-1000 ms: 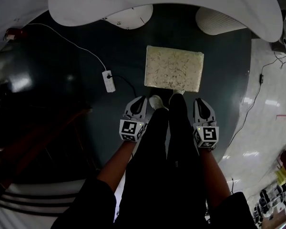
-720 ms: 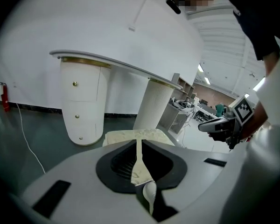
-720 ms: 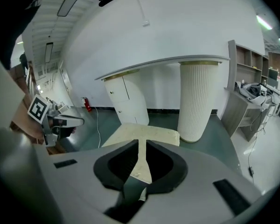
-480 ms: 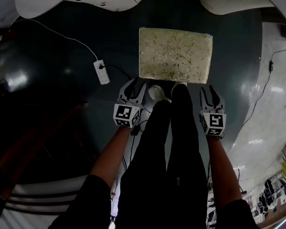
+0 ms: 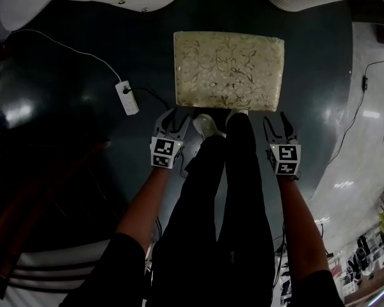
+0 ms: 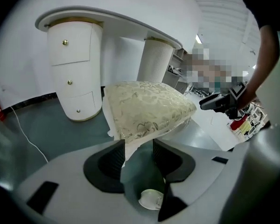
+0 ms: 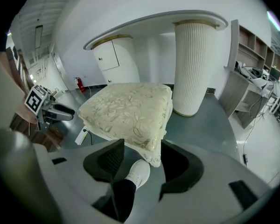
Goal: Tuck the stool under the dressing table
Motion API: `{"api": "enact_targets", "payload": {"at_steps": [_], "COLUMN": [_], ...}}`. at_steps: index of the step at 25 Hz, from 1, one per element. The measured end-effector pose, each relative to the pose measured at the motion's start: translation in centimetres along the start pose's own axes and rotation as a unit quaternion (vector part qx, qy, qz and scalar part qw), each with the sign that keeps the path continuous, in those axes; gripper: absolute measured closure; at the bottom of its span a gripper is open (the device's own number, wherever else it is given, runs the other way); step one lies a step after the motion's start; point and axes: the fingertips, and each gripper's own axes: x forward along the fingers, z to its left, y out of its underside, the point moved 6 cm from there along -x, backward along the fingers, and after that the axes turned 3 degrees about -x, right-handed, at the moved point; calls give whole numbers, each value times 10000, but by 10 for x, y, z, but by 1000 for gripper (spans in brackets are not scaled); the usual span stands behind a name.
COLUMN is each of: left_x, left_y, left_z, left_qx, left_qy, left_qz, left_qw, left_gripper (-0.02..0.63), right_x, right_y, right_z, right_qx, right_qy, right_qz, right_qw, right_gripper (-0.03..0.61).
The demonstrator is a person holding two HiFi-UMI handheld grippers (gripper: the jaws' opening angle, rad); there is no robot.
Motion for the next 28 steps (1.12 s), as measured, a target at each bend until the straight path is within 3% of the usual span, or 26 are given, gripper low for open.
{"api": "enact_targets", "payload": {"at_steps": [5, 8, 16, 20, 24, 28], "left_x": [12, 14, 12, 13, 16, 22], "left_y": [-1, -2, -3, -1, -2, -3], "left_z": [1, 2, 5, 6, 13, 13], "left_qx": [-143, -59, 26, 245, -91, -92], "left_qy": [100, 139, -159, -230, -427, -414], "left_qz": [-118, -232, -416, -401, -422, -395], "left_qw": [9998, 9996, 9990, 9986, 9982, 9983], "left_gripper": [439, 440, 442, 442, 447, 457], "right_x": [18, 27, 28, 27, 29, 30], "right_y": [8, 8, 6, 5, 5, 5], "right_z": [-7, -10, -8, -3, -4, -4], "right_qx": [-115, -36, -278, -169, -166, -201], "right_qy": [117, -39, -255, -284, -275, -235], "right_qz": [78, 44, 51, 71, 33, 46], "right_qw": [9998, 10000, 9993, 9994, 9995, 9995], "right_gripper": [348, 350, 350, 350, 350, 350]}}
